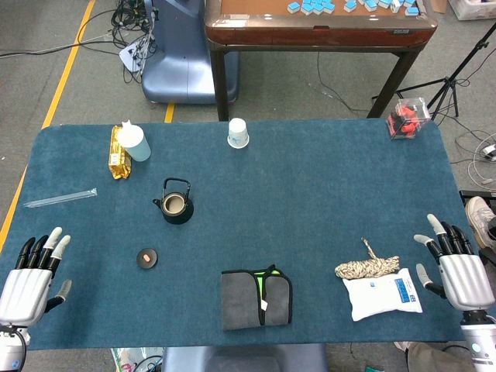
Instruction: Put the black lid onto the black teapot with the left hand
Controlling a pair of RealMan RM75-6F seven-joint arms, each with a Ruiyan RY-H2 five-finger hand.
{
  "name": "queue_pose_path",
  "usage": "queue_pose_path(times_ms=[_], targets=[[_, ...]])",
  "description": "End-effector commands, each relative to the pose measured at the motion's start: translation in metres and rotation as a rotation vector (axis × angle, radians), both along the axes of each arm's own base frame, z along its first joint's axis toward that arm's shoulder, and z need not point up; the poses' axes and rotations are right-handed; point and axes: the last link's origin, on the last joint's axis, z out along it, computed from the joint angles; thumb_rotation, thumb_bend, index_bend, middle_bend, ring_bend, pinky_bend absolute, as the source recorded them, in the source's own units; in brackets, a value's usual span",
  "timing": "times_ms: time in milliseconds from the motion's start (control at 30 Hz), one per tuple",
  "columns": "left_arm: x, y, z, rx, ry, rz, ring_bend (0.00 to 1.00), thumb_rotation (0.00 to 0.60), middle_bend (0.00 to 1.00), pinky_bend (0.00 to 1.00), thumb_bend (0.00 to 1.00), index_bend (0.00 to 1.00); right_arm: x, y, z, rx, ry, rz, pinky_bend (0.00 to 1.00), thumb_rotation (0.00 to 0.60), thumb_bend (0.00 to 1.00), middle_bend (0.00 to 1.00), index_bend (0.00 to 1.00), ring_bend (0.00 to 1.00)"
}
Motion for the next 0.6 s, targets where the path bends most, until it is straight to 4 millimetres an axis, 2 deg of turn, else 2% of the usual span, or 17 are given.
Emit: queue_pose_path(times_ms=[33, 300, 600], targets=[[0.0011, 0.0005, -0.0007, -0.003, 0.003, -0.007, 0.0, 0.6, 0.0, 0.0, 0.34, 0.04, -0.0004, 0.0012, 0.0004, -0.002, 0.003, -0.001, 0.02, 0.6, 0.42, 0.05, 0.26, 0.01], [-0.0015, 0.007, -0.0051, -0.045, -0.022, 0.012, 0.0, 0.6, 0.0, 0.0, 0.34, 0.05, -0.0019, 0.0011, 0.0007, -0.002, 0.001, -0.014, 0.02, 0.6, 0.42, 0.05, 0.26, 0.01], [0.0038, 0.0054, 0.0042, -0.12, -0.013, 0.007, 0.0, 0.6, 0.0, 0.0, 0.34, 0.08, -0.0021, -0.0035, -0.0043, 0.016, 0.007, -0.018, 0.02, 0.6, 0.42, 0.05, 0.26, 0.01]])
